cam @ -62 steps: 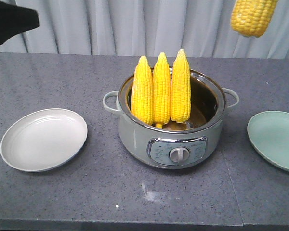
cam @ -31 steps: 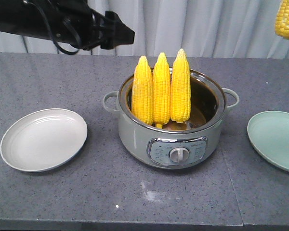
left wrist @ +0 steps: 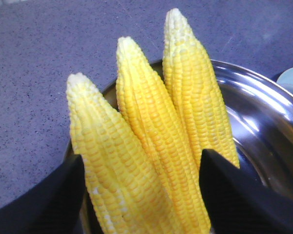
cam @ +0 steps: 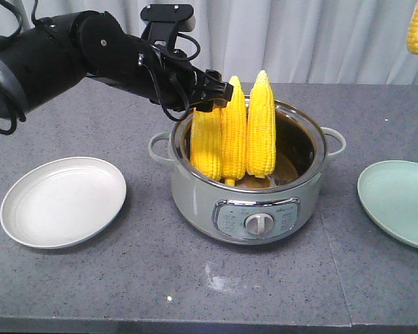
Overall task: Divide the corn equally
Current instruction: 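Reach the left gripper over the pot to the nearest corn cob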
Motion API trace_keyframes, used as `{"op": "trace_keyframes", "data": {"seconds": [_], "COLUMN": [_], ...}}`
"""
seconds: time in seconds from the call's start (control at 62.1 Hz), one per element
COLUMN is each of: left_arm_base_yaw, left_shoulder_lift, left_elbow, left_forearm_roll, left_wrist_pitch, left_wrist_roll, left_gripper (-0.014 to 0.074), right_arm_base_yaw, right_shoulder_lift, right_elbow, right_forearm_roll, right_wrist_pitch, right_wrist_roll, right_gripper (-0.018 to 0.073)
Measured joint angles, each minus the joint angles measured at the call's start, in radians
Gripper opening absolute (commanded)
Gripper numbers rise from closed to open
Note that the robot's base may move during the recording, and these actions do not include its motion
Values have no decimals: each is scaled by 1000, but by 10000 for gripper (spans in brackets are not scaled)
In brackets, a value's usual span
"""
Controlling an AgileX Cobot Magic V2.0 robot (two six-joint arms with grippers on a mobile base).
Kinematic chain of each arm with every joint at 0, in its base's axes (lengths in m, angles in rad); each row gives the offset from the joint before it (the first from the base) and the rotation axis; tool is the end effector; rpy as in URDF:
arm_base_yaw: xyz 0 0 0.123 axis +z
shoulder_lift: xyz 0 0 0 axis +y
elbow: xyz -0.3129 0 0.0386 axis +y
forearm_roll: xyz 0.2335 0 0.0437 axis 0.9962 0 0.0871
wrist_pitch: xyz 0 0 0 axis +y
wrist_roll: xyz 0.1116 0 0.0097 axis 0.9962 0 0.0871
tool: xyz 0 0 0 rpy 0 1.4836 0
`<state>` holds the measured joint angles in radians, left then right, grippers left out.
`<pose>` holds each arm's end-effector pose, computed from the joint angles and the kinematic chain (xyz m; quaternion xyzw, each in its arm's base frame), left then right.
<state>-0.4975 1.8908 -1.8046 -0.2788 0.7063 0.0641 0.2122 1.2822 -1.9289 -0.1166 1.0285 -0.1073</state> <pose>0.3918 -0.2356 0.3615 0.1933 0.8799 -0.2125 0.3785 0.2122 0.0343 0.5774 -0.1221 0.7925 -0.0267 0.5969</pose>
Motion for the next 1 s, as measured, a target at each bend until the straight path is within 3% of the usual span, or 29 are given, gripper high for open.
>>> {"op": "trace_keyframes", "data": {"seconds": [0.387, 0.999], "left_arm_base_yaw": [0, 0], "left_shoulder_lift": [20, 53], "left_elbow": [-5, -5], "left_forearm_roll": [90, 34], "left_wrist_pitch": [-6, -19], "left_wrist_roll": [-64, -72], "left_gripper": [489, 489], "right_arm_base_yaw": [0, 0], "right_shoulder_lift": [0, 0], "right_elbow": [0, 0], "right_forearm_roll": [-1, -1], "right_wrist_pitch": [1, 1], "right_wrist_roll": [0, 0], "right_gripper": [-5, -5]}}
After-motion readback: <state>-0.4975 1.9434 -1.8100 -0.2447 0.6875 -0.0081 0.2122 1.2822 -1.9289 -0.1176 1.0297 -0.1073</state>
